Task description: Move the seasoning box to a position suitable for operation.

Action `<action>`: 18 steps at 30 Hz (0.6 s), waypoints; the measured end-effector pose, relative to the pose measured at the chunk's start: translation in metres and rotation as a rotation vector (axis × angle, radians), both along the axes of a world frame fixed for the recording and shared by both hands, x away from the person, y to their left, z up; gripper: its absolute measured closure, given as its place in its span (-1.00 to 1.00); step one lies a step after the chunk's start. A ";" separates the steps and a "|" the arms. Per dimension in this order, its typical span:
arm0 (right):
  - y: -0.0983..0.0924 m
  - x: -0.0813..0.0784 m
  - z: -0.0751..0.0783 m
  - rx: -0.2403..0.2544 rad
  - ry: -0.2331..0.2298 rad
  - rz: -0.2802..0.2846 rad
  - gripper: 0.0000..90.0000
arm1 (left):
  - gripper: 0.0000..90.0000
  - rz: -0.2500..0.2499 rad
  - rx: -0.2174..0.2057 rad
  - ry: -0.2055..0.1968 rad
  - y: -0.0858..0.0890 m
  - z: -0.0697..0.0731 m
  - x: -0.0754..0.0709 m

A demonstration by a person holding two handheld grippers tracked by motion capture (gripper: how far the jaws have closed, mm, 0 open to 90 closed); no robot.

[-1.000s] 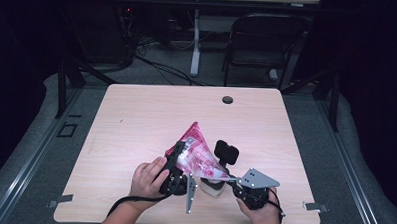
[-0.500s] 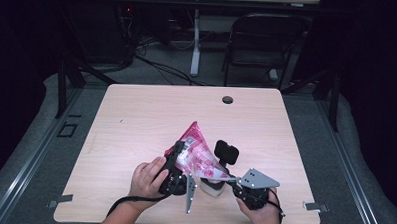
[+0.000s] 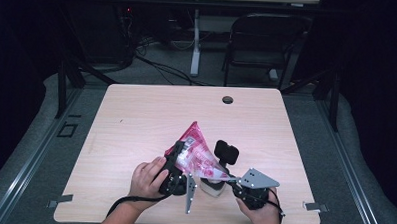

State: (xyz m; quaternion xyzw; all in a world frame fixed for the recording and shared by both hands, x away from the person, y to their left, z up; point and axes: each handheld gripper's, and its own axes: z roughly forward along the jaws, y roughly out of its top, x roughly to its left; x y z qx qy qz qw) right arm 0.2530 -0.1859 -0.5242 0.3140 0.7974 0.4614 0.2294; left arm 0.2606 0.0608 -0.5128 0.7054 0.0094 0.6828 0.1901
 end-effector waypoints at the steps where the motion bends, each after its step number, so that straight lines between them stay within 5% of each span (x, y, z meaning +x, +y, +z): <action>1: 0.000 0.000 0.000 0.000 -0.001 -0.001 0.98 | 0.43 0.002 0.001 0.003 0.000 0.000 0.000; 18: -0.001 -0.002 0.004 -0.003 -0.022 -0.006 0.98 | 0.46 0.002 -0.027 0.048 0.004 -0.003 0.003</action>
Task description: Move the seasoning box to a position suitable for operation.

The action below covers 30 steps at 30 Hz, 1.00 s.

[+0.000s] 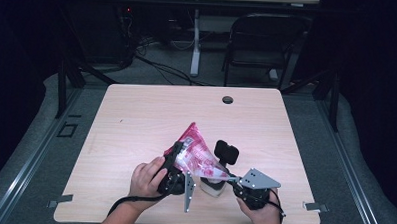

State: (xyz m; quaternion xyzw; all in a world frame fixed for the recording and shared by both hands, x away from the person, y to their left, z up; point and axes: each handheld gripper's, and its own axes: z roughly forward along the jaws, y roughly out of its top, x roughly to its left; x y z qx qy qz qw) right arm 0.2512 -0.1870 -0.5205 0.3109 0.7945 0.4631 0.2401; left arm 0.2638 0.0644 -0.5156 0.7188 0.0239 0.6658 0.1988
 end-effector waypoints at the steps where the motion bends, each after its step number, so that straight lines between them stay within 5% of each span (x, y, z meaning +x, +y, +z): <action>1: 0.000 0.000 0.000 0.002 -0.002 0.000 0.98 | 0.46 0.001 -0.006 0.009 0.000 -0.001 0.000; 19: 0.003 0.000 0.006 0.017 -0.031 0.006 0.97 | 0.47 0.016 -0.034 0.039 0.007 0.001 -0.001; 30: 0.004 0.000 0.009 0.022 -0.044 0.004 0.97 | 0.48 0.011 -0.077 0.098 0.011 0.000 0.002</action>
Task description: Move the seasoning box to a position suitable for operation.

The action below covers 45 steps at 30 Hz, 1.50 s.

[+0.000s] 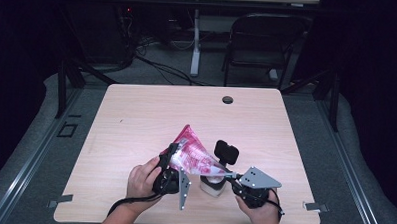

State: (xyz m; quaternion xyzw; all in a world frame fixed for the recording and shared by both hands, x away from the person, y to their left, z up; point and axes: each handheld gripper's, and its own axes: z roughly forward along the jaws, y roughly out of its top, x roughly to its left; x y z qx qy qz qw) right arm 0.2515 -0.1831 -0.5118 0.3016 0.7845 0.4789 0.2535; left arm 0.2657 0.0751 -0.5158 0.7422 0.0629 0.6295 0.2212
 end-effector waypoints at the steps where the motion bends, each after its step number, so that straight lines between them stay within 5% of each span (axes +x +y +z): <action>1: 0.000 0.000 0.000 0.004 -0.003 0.001 0.97 | 0.48 0.002 -0.003 0.007 0.000 0.000 0.000; 45: 0.007 0.007 0.009 0.030 -0.023 0.026 1.00 | 0.50 0.020 -0.096 0.160 0.015 -0.011 0.002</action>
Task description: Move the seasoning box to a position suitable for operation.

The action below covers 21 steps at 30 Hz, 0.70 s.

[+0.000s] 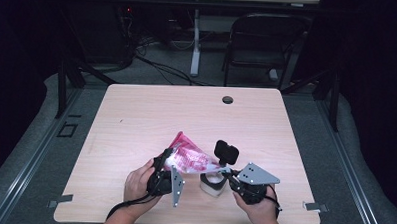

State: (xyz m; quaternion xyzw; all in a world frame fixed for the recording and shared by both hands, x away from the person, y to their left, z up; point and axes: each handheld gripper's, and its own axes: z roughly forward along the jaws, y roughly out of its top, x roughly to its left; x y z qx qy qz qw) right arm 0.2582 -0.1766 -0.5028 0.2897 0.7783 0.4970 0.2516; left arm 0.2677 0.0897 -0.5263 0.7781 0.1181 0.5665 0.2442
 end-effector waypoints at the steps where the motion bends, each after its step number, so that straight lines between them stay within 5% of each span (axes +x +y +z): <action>1: 0.000 0.000 0.000 0.001 0.000 0.000 1.00 | 0.50 -0.001 0.004 0.004 0.000 -0.001 0.000; 21: 0.002 -0.004 0.008 0.027 -0.023 0.012 1.00 | 0.54 -0.032 -0.034 0.098 0.008 0.000 0.001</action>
